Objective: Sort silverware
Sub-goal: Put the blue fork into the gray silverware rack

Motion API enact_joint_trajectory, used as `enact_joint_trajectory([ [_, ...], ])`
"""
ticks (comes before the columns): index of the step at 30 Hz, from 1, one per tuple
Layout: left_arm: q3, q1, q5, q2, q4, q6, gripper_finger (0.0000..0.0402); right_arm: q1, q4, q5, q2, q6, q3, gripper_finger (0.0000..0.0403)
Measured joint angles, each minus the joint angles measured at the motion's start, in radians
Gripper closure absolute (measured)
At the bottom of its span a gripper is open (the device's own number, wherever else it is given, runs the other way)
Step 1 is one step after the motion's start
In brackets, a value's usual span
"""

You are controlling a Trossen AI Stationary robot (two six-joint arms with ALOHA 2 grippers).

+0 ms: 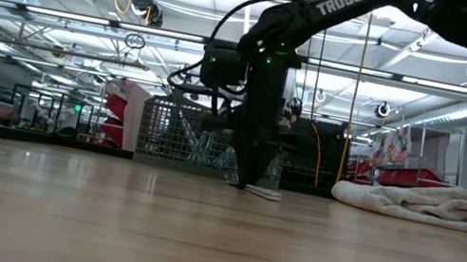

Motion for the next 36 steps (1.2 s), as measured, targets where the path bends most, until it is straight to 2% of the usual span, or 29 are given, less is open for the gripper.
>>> enact_joint_trajectory([
  [7, 0.000, 0.000, 0.000, 0.000, -0.027, -0.001, 0.0340, 0.097, 0.045, 0.028, -0.057, -0.088, -0.009, 0.0401],
  [11, 0.000, 0.000, 0.000, 0.000, -0.032, -0.001, 0.0340, 0.179, 0.133, 0.030, -0.159, -0.167, -0.010, 0.0402],
  [13, 0.000, 0.000, 0.000, 0.000, -0.026, -0.001, 0.0340, 0.185, 0.188, 0.111, -0.225, -0.207, -0.006, 0.0402],
  [16, 0.000, 0.000, -0.005, 0.000, -0.020, -0.001, 0.0340, 0.169, 0.247, 0.298, -0.318, -0.300, -0.006, 0.0402],
  [20, 0.000, 0.000, -0.031, 0.000, -0.018, 0.000, 0.0340, 0.122, 0.364, 0.556, -0.445, -0.533, -0.006, 0.0402],
  [23, 0.000, 0.000, -0.050, 0.000, -0.018, 0.001, 0.0340, 0.044, 0.513, 0.630, -0.520, -0.737, -0.003, 0.0403],
  [26, 0.000, 0.000, -0.083, 0.000, -0.017, 0.001, 0.0340, -0.036, 0.662, 0.587, -0.557, -0.877, -0.003, 0.0403],
  [31, 0.000, 0.000, -0.151, 0.000, -0.007, 0.010, 0.0340, -0.128, 0.865, 0.416, -0.550, -1.027, -0.012, 0.0403],
  [33, 0.000, 0.000, -0.167, 0.000, 0.000, 0.010, 0.0340, -0.150, 0.973, 0.346, -0.547, -1.061, -0.058, 0.0403],
  [36, 0.000, 0.000, -0.188, 0.000, 0.003, 0.011, 0.0340, -0.170, 1.141, 0.319, -0.547, -1.051, -0.182, 0.0403],
])
